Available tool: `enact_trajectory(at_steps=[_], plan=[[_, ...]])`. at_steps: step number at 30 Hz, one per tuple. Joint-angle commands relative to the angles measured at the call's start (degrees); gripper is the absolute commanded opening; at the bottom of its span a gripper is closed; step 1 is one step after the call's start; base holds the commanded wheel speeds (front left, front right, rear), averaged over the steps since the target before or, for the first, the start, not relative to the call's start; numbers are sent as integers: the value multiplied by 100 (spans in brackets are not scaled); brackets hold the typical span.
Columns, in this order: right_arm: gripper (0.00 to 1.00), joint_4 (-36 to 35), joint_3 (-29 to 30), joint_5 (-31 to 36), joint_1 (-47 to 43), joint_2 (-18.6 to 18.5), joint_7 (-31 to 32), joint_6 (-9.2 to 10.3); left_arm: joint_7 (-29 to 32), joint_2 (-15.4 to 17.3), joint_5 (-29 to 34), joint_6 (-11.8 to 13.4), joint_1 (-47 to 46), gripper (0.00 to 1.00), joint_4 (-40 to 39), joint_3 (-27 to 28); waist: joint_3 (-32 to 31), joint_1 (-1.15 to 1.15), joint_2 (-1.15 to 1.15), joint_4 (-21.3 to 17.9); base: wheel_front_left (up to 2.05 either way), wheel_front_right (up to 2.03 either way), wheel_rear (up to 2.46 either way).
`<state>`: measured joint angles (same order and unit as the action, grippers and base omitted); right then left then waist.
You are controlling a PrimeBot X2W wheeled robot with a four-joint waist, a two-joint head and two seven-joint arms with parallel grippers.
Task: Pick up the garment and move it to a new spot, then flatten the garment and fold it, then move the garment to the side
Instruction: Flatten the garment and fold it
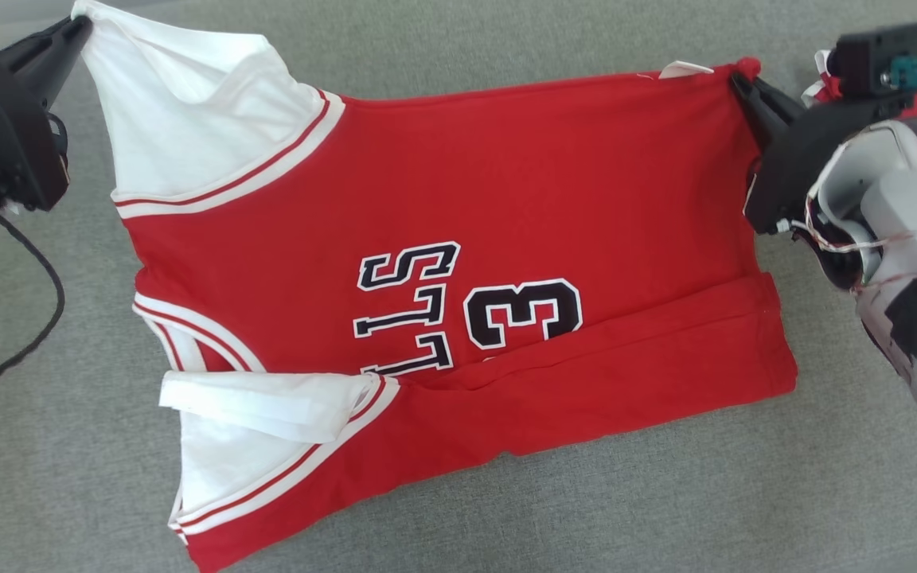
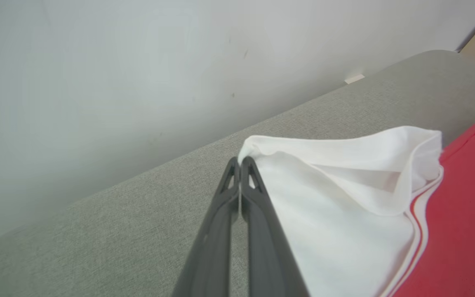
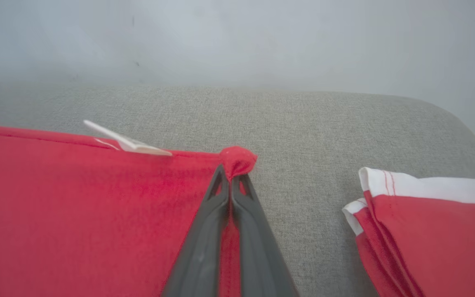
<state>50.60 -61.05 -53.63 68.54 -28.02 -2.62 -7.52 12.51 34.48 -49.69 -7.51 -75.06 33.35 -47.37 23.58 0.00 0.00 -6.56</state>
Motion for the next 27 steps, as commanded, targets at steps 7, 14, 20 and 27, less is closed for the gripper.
enact_trajectory(at_steps=[7, 14, 20, 27], plan=[[0, -372, -251, -483, -697, -428, -574, 6, -722, 505, -410, 6, 860, 0, -768, -8, -369, 0, 0, 172, 0, 0, 0], [0, -925, -444, -859, -1311, -978, -887, 7, -1044, 1031, -798, 348, 2022, 0, -1983, 127, -717, 0, 0, 317, 0, 0, 0], [0, -1354, -567, -974, -1691, -1315, -1017, 6, -1157, 1456, -1125, 964, 3086, 0, -3282, 163, -877, 0, 0, 373, 0, 0, 0], [0, -1607, -658, -991, -1983, -1431, -1009, 6, -1284, 1781, -1396, 1525, 3962, 0, -4313, 146, -891, 0, 0, 368, 0, 0, 0]])
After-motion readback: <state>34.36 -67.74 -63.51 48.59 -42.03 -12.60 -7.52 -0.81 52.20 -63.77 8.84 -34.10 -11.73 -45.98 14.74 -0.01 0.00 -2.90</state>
